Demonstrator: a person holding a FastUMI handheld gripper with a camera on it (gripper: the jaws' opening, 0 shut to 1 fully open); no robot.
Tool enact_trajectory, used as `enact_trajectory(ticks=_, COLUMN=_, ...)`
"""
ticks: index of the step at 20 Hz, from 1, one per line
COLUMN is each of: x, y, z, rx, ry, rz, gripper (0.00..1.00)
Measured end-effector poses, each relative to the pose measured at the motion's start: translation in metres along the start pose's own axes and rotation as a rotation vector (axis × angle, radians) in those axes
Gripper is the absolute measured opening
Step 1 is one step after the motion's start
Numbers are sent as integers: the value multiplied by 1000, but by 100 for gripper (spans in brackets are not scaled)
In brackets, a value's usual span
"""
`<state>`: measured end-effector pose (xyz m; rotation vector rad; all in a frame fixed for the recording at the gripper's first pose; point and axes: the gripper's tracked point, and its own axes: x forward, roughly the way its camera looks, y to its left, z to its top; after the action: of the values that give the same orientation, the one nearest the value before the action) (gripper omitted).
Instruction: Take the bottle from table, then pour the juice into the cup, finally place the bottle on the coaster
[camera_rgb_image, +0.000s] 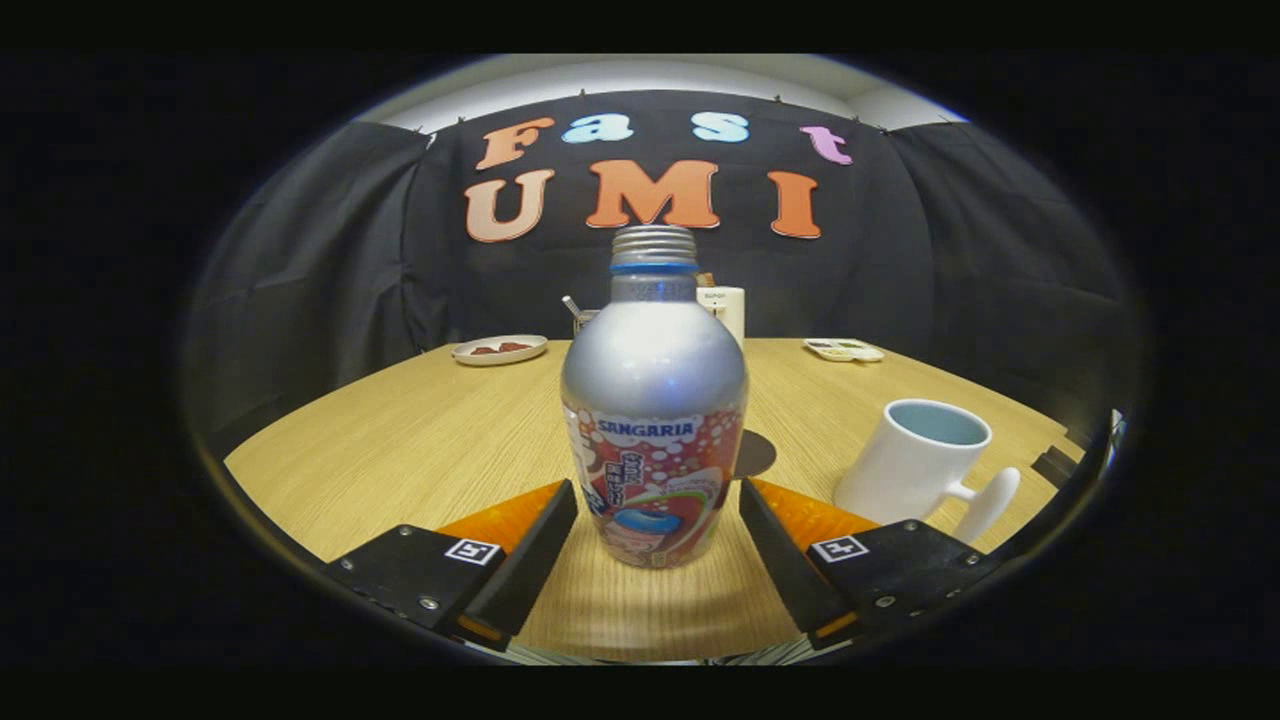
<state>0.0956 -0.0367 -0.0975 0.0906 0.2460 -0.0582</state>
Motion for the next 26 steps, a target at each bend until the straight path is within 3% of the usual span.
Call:
enact_trajectory(ticks=3, x=10, y=-2, z=-3, rx=0, ry=15, rz=-11, gripper=97)
enact_trajectory(ticks=5, x=13, y=-2, z=-4, rx=22, ry=31, rz=-8, gripper=82)
enact_trajectory(ticks=8, x=10, y=-4, z=-2, rx=84, ry=63, rz=-2, gripper=74)
enact_trajectory(ticks=11, x=3, y=-10, z=4, rx=131, ry=62, rz=-4, gripper=73)
enact_trajectory(ticks=18, x=-17, y=-8, z=26, rx=486, ry=15, rz=62, gripper=73)
enact_trajectory(ticks=26, x=-19, y=-4, z=49, rx=757, ry=-3, rz=143, gripper=71)
